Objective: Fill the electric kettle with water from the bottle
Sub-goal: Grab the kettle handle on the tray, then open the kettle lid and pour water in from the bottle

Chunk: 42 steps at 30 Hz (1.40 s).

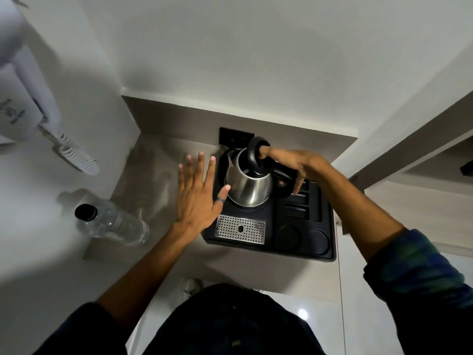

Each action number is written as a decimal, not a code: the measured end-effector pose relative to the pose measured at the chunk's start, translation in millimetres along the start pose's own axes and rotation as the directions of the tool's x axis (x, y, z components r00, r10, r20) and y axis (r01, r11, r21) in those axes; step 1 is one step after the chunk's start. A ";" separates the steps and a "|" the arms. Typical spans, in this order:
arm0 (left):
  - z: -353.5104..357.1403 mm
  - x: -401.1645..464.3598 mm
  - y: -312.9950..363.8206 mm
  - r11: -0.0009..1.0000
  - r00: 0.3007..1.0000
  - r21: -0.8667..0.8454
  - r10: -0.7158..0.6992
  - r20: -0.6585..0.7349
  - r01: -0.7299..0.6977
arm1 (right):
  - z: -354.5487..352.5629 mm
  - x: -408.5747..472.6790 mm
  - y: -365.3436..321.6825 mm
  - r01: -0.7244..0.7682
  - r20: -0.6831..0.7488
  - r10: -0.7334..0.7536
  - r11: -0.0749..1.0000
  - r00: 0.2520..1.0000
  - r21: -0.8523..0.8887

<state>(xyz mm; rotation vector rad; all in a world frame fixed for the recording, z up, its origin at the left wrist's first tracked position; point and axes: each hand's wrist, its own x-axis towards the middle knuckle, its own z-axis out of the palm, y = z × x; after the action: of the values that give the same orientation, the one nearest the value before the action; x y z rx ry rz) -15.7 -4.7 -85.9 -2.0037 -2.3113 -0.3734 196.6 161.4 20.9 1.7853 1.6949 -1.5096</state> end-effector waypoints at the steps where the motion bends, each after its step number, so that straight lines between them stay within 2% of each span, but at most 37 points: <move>1: 0.4 -0.1 0.7 1.000 1.000 -0.001 0.001 0.002 -0.001 | -4.4 -0.9 3.4 0.001 0.005 -0.001 1.000 1.000 0.030; 3: 1.0 -0.8 0.8 1.000 1.000 -0.005 -0.006 0.011 0.006 | -14.4 -2.1 16.1 0.031 0.033 -0.032 0.999 0.999 0.034; 5: 2.1 -2.5 -0.6 1.000 1.000 -0.011 -0.020 0.018 0.020 | -22.9 -0.8 34.2 0.138 0.083 -0.142 0.989 0.986 0.050; 10: 4.1 -7.7 -3.0 0.999 0.999 -0.030 -0.035 0.040 0.036 | -17.0 7.0 73.4 0.334 0.104 -0.370 0.907 0.923 0.256; 12: 3.1 -7.5 -3.5 0.999 0.998 -0.026 -0.045 0.049 0.046 | -8.5 14.6 78.9 0.358 0.053 -0.389 0.885 0.920 0.297; 14: 0.5 -6.7 -1.8 0.998 0.997 -0.025 -0.056 0.044 0.057 | -3.0 19.1 79.2 0.389 0.025 -0.410 0.881 0.912 0.268; 19: -5.3 -4.3 -1.2 0.998 0.998 0.012 -0.053 -0.021 0.054 | 1.0 17.4 72.2 0.442 0.012 -0.461 0.859 0.887 0.259; 24: -7.2 -6.6 -4.8 0.993 0.990 0.043 -0.104 -0.094 0.108 | -9.6 17.7 58.5 0.462 0.028 -0.487 0.843 0.873 0.275; 29: -8.5 -20.2 -12.9 0.986 0.977 0.035 -0.160 -0.138 0.166 | -13.8 15.7 19.1 0.527 0.066 -0.583 0.772 0.810 0.355; 35: -13.7 -46.2 -41.8 0.958 0.938 -0.060 -0.288 -0.191 0.282 | 41.2 41.9 -47.4 0.624 0.132 -0.695 0.701 0.707 0.347; 39: -17.2 -59.1 -62.6 0.948 0.917 -0.038 -0.315 -0.244 0.315 | 80.9 61.8 -72.9 0.617 0.140 -0.697 0.696 0.703 0.367; 42: -20.6 -65.4 -72.6 0.936 0.907 0.004 -0.339 -0.249 0.351 | 96.2 76.0 -81.3 0.614 0.180 -0.682 0.722 0.709 0.318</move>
<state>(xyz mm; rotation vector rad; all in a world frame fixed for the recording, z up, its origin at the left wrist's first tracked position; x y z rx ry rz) -79.3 -81.7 -89.5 -1.4243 -2.4774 -0.5426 64.4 156.3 -43.6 0.9668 2.1871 -2.2061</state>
